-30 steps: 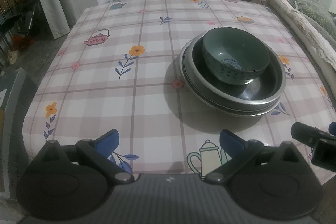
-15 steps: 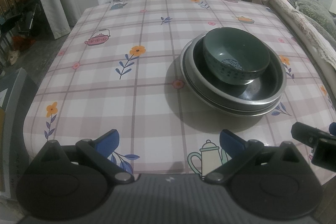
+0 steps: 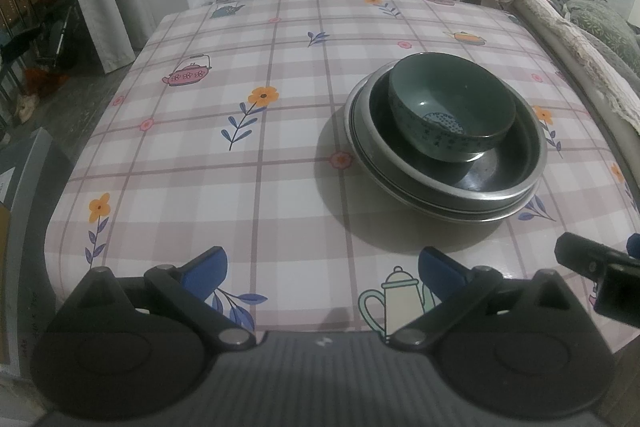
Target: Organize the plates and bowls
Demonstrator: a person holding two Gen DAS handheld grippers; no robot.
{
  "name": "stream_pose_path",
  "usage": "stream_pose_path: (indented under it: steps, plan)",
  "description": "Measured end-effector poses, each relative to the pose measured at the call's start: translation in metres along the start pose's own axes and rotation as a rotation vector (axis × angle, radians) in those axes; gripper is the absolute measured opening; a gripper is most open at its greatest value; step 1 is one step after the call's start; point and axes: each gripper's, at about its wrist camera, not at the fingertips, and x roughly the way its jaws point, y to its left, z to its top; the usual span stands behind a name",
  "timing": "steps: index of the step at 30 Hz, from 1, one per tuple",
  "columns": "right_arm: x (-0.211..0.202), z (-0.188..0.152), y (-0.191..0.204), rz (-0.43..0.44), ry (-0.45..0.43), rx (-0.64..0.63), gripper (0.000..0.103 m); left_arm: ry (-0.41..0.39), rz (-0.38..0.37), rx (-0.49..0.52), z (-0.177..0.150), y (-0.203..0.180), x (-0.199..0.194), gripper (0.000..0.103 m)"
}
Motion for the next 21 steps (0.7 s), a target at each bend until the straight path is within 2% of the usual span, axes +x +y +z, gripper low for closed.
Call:
stream_pose_path:
  steps: [21]
  plan:
    - [-0.001, 0.0014, 0.0017, 0.001, 0.0, 0.0, 0.102, -0.003, 0.002, -0.003, 0.0015, 0.0004, -0.0025, 0.102]
